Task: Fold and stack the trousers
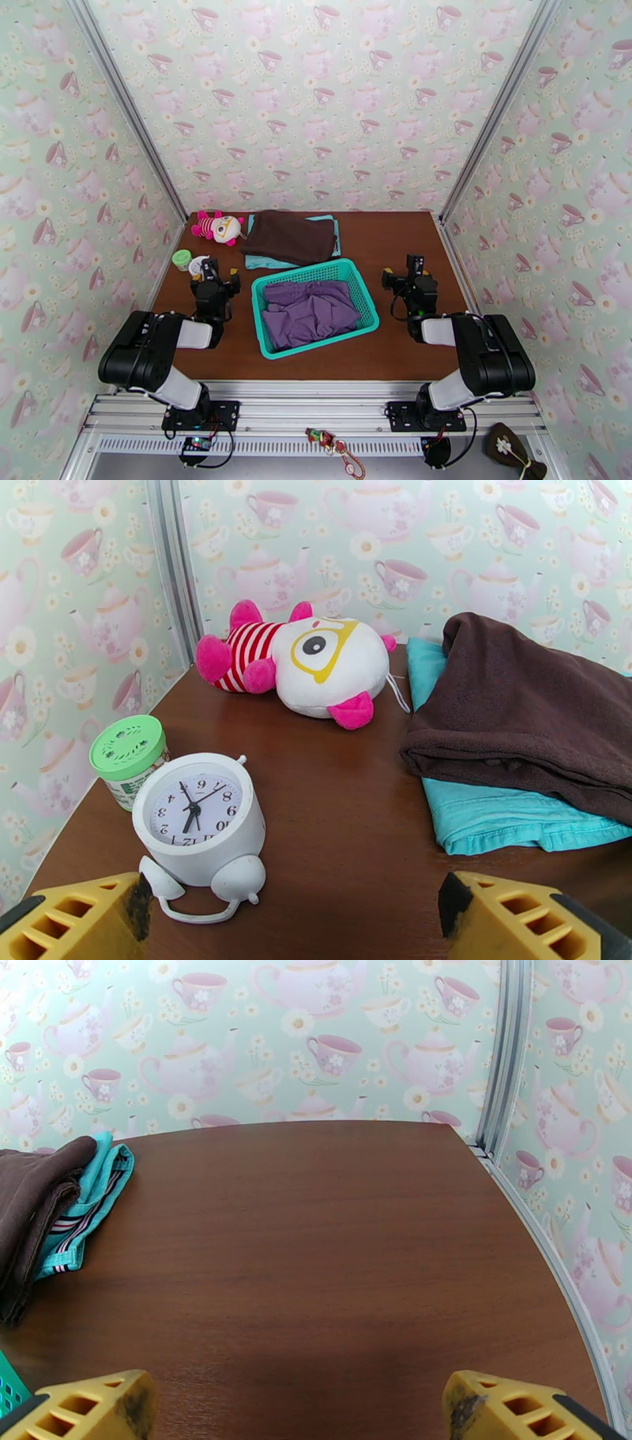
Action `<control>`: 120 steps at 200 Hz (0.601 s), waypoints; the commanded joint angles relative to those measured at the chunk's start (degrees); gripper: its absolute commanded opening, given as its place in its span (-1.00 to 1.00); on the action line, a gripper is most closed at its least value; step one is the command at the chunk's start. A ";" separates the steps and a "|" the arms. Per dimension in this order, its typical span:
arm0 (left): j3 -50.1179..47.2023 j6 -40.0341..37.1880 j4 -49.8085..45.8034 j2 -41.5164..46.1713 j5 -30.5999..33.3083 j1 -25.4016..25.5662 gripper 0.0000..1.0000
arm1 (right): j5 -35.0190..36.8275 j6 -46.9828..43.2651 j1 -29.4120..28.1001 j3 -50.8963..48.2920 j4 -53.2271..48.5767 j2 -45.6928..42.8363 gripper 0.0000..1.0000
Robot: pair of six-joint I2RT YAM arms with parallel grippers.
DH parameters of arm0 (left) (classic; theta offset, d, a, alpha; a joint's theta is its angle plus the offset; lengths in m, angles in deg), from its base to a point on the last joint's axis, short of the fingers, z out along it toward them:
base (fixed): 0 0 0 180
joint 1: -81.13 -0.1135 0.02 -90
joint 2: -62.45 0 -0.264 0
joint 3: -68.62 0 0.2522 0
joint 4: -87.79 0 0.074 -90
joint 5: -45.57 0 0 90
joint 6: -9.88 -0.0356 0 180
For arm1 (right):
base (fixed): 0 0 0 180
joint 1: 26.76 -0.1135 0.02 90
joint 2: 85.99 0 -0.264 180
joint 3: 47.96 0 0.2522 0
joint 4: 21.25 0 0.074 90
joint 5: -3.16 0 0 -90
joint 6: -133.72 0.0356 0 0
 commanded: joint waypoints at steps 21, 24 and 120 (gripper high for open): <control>0.03 -0.52 1.70 -0.64 0.51 0.14 1.00 | 1.13 0.78 -0.16 0.96 -0.25 0.04 0.99; 0.00 -0.62 1.81 -0.63 0.58 0.10 1.00 | 1.22 0.76 -0.16 0.88 -0.25 0.04 0.99; 5.40 -5.54 -20.55 15.65 7.88 7.99 1.00 | 10.70 4.22 -3.96 4.82 -21.33 -15.51 0.99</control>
